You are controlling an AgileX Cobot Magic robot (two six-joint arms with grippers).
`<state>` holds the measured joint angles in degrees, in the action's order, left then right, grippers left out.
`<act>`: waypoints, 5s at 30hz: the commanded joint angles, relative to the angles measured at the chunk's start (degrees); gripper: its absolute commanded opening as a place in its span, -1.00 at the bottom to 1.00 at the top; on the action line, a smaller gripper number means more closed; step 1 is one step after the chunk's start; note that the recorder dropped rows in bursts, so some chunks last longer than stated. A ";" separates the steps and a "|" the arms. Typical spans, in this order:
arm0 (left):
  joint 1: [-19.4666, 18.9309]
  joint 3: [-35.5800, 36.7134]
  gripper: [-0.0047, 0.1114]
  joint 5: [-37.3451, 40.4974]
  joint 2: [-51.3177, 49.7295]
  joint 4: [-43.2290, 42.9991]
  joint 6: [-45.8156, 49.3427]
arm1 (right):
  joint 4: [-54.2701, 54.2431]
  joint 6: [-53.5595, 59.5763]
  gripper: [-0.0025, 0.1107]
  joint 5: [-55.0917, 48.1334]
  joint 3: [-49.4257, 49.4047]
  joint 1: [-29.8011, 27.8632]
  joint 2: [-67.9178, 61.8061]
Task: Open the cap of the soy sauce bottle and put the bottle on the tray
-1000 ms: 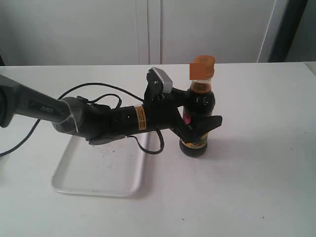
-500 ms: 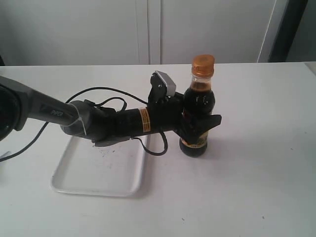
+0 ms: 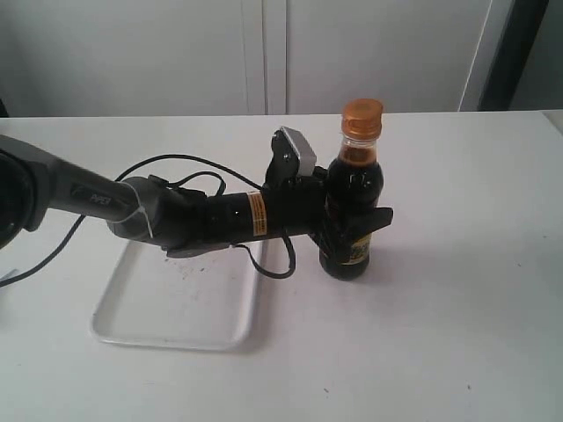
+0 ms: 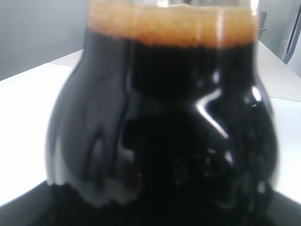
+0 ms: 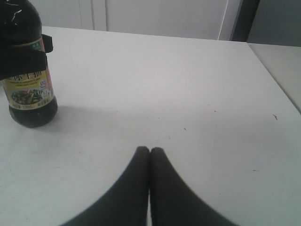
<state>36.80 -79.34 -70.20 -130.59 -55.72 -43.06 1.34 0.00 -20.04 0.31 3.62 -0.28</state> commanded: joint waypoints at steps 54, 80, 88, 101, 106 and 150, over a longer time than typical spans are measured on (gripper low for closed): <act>0.12 0.04 -0.92 2.91 0.14 -6.98 -3.67 | 20.86 -13.67 -0.96 38.49 35.04 -0.20 -48.58; 0.12 0.04 -0.92 3.02 0.14 -7.81 -3.66 | -2.21 34.15 -0.96 52.53 29.90 7.82 -72.60; 0.12 0.04 -0.92 3.02 0.14 -7.81 -3.66 | -11.30 48.23 -0.96 54.66 33.09 15.39 -80.18; 0.12 0.04 -0.92 5.60 0.14 -8.25 -4.26 | -10.45 47.69 -0.96 38.58 45.24 15.74 -86.24; 0.12 0.04 -0.92 5.60 0.14 -8.35 -4.36 | -9.80 47.69 -0.96 38.72 45.25 15.83 -86.24; 0.12 0.04 -0.92 7.20 0.14 -9.00 -4.94 | -6.80 47.72 -0.96 38.01 45.25 20.24 -82.45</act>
<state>36.48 -79.88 -67.41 -129.87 -61.27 -46.40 -5.94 47.61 17.46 45.39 23.35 -83.54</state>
